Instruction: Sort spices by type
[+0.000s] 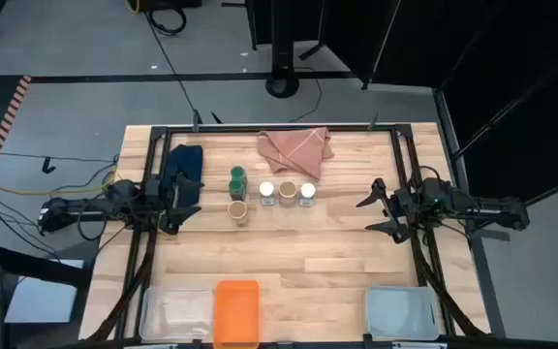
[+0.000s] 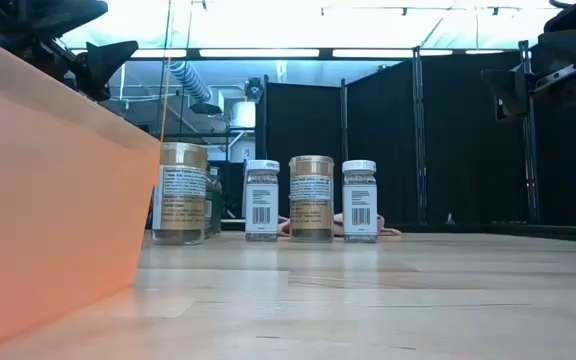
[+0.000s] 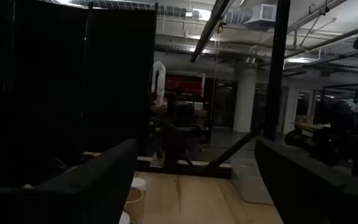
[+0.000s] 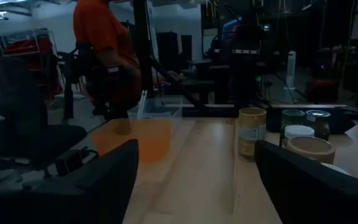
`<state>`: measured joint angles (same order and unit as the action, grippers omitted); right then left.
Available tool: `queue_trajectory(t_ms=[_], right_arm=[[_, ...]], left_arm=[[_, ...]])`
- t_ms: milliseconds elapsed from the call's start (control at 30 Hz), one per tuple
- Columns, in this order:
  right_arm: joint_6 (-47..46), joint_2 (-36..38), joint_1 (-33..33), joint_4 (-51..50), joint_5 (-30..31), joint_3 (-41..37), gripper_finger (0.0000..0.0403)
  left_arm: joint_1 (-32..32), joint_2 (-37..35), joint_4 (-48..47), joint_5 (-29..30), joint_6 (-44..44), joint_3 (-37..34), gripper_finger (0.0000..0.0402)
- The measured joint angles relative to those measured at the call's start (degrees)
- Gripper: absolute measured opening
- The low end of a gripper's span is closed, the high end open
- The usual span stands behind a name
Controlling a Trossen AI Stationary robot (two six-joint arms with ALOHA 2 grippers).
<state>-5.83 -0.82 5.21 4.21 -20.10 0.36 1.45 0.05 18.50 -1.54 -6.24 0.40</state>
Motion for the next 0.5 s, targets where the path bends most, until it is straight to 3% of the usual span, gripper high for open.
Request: queue_trajectory(t_ms=[500], right_arm=[[0.0,0.0,0.0,0.0,0.0,0.0,0.0327]], left_arm=[[0.0,0.0,0.0,0.0,0.0,0.0,0.0332]])
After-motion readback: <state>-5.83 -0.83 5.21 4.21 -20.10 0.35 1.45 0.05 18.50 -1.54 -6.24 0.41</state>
